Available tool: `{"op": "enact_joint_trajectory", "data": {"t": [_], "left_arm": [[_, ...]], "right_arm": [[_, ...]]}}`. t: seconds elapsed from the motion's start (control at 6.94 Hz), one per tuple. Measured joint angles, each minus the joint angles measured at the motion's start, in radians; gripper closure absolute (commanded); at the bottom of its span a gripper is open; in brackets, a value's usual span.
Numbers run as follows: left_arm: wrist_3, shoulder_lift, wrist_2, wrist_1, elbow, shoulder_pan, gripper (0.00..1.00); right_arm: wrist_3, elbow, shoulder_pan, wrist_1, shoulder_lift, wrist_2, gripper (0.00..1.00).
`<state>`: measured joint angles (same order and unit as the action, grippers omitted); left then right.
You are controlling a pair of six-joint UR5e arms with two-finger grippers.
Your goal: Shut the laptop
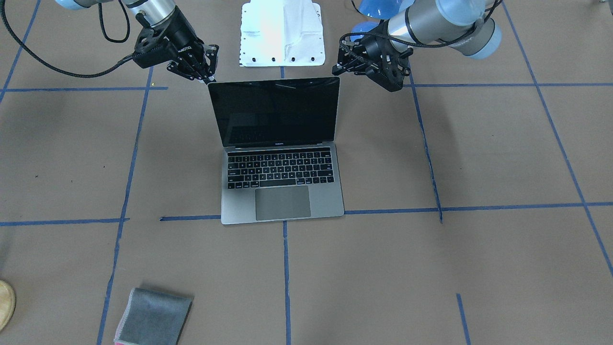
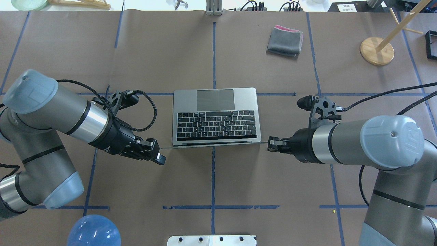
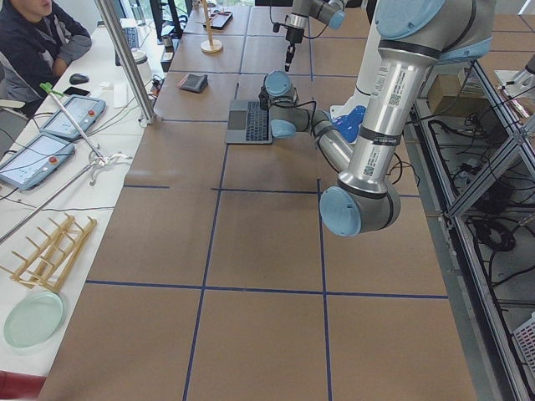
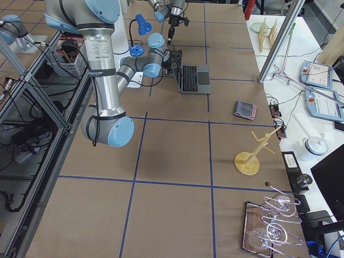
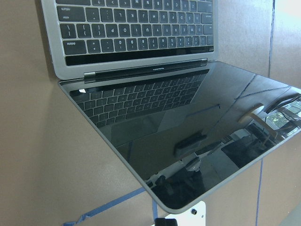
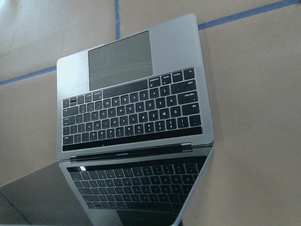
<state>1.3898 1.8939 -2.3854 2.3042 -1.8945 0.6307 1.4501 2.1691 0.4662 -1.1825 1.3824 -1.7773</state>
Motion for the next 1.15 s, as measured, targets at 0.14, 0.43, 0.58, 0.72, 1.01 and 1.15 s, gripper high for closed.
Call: {"op": "enact_joint_trajectory", "data": {"t": [0.14, 0.43, 0.58, 0.72, 1.01, 1.15], "left_arm": [[0.0, 0.006, 0.0, -0.002, 0.002, 0.013, 1.0], [-0.002, 0.054, 0.0, -0.036, 0.025, 0.041, 1.0], [-0.005, 0.081, 0.003, -0.066, 0.041, 0.048, 1.0], [-0.007, 0.094, 0.018, -0.082, 0.052, 0.051, 1.0], [-0.011, 0.101, 0.06, -0.092, 0.064, 0.063, 1.0], [-0.012, 0.105, 0.067, -0.093, 0.069, 0.075, 1.0]], "right_arm": [[0.0, -0.001, 0.009, 0.0, -0.001, -0.001, 0.99], [0.0, -0.006, 0.027, -0.001, -0.002, -0.003, 0.99], [-0.001, -0.01, 0.035, -0.002, -0.002, -0.004, 0.99], [-0.001, -0.018, 0.043, -0.002, -0.006, -0.005, 0.99], [-0.001, -0.064, 0.062, -0.01, -0.053, -0.007, 0.99], [-0.002, -0.081, 0.073, -0.034, -0.08, -0.008, 1.0]]}}
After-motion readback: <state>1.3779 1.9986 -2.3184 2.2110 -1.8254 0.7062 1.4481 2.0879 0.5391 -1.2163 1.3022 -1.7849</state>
